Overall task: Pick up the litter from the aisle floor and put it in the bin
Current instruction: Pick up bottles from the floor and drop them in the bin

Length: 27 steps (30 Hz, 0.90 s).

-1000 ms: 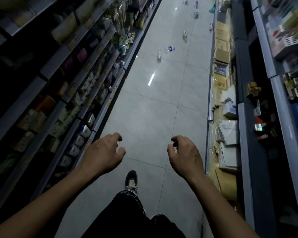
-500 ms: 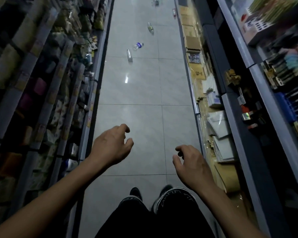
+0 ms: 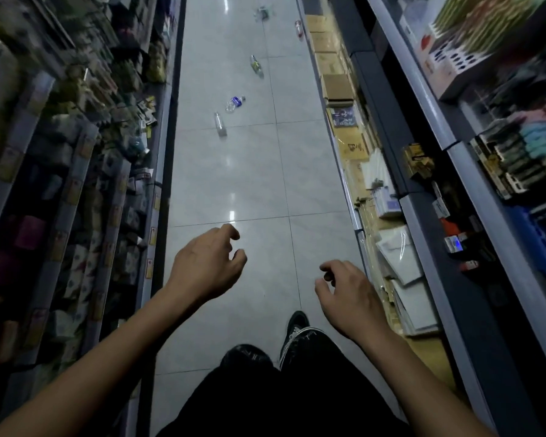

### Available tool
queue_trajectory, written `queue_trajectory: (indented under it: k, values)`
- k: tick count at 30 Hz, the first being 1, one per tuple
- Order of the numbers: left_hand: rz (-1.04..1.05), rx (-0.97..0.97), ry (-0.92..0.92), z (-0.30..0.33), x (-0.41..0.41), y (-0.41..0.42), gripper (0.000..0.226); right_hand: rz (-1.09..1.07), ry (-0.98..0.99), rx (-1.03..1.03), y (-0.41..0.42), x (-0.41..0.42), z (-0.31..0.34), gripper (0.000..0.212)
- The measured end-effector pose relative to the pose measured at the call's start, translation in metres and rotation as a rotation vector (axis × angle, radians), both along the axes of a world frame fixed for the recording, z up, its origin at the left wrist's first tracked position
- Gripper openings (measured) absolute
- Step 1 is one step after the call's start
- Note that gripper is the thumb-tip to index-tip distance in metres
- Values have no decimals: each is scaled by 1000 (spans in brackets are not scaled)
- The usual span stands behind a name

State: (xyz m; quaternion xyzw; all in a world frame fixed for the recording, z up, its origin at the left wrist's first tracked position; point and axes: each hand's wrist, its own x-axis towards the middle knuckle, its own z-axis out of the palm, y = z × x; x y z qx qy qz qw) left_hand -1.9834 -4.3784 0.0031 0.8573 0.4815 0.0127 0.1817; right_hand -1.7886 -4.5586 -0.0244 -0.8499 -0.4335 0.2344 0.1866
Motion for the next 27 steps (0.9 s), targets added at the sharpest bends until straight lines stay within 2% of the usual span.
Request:
queue_trajectory:
  k: [7, 14, 20, 27]
  values:
    - [120, -40, 28, -1, 31, 47, 35, 198, -47, -8, 94, 81, 10, 35]
    - [199, -53, 51, -5, 37, 115, 37, 338, -85, -6, 208, 115, 16, 37]
    - [210, -78, 50, -15, 53, 213, 38, 357, -98, -13, 308, 127, 15, 38]
    - [157, -135, -9, -10, 91, 333, 38, 274, -90, -63, 388, 139, 19, 37]
